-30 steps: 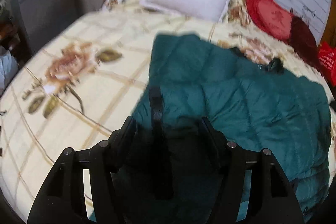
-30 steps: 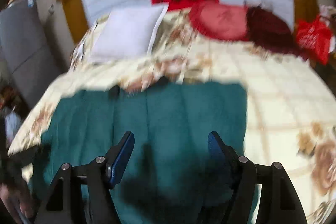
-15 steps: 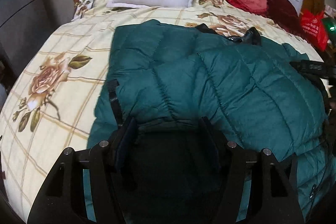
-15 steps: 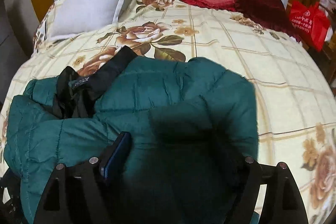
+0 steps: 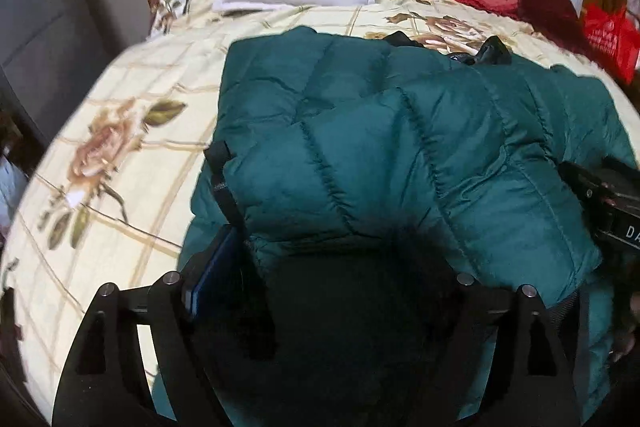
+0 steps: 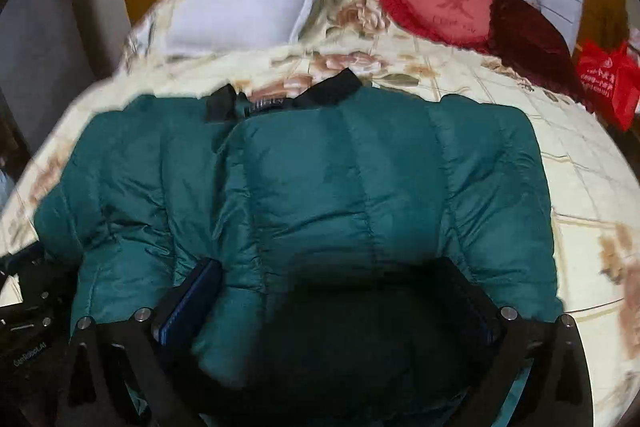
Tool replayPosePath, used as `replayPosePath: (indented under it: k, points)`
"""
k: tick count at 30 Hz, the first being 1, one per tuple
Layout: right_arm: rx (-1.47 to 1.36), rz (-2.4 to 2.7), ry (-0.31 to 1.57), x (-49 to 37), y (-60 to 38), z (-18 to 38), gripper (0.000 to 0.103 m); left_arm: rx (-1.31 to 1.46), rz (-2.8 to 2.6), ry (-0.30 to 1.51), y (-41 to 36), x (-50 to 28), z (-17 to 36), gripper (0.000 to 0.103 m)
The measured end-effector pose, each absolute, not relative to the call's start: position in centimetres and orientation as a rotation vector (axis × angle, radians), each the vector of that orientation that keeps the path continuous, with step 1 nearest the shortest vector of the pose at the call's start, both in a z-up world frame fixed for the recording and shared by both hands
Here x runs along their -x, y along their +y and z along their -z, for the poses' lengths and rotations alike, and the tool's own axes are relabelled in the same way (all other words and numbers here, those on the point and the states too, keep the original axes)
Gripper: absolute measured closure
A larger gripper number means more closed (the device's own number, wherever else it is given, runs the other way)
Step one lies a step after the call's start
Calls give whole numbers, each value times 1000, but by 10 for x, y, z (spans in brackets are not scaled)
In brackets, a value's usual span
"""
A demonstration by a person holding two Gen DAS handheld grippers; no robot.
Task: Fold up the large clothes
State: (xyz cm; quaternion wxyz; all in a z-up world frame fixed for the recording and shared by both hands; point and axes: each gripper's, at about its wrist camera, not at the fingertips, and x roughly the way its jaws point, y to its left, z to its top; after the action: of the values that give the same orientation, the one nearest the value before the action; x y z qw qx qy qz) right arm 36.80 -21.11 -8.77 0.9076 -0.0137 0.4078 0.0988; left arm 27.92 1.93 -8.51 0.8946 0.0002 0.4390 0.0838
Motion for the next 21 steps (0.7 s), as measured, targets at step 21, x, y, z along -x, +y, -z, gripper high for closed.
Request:
replayPosePath:
  k: [21]
  points:
    - [56, -168, 807, -358, -206, 82, 0, 71, -251, 682, 32, -248, 32, 6]
